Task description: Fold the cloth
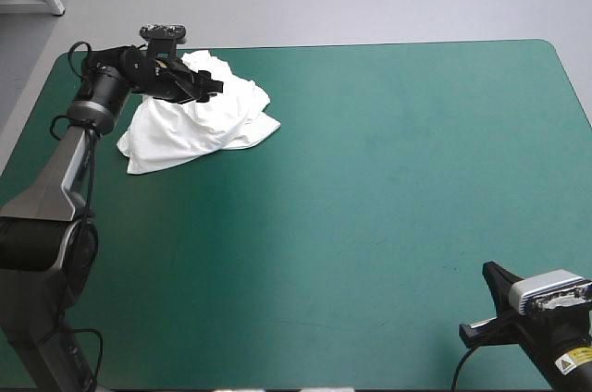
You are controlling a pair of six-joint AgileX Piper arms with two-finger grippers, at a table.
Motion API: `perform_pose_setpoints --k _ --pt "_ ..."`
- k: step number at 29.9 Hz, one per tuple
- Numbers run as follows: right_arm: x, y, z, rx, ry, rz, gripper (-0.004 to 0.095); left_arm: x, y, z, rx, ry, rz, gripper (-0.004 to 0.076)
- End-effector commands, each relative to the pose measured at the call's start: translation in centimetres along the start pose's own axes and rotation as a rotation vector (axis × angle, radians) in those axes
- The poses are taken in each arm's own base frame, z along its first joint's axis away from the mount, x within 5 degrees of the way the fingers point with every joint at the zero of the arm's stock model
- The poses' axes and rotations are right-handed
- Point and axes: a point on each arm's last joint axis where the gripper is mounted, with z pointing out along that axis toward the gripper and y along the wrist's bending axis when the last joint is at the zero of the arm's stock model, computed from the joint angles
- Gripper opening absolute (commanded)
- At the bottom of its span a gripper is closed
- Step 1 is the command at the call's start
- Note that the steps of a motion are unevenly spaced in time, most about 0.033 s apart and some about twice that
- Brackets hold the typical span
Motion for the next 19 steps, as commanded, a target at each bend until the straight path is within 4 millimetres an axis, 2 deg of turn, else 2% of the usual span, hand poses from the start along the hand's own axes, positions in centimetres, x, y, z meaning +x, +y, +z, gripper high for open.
perform_pose_setpoints --k 1,6,11,16,18,19 --pt "-1.4 -0.1 -0.3 0.008 -0.074 0.001 -0.0017 -2.8 0.4 -1.2 -0.068 -0.117 -0.006 0.0484" --pt "-1.1 0.1 -0.3 -0.006 -0.04 -0.001 -0.0018 -2.9 1.5 2.0 -0.091 -0.051 -0.028 0.0484" --pt "-0.7 0.2 -0.3 -0.023 0.003 -0.001 -0.0017 -1.5 2.2 5.8 -0.093 0.013 -0.038 0.0484" --pt "-0.9 0.2 -0.4 -0.018 0.0 -0.011 -0.0017 -0.2 2.6 8.5 -0.086 0.075 -0.035 0.0477" --pt "-1.5 0.0 -0.8 0.009 -0.029 -0.038 -0.0017 0.1 2.5 9.1 -0.082 0.09 -0.035 0.0433" --pt "-1.8 0.0 -1.0 0.022 -0.046 -0.052 -0.0017 0.2 2.4 9.4 -0.079 0.1 -0.033 0.0383"
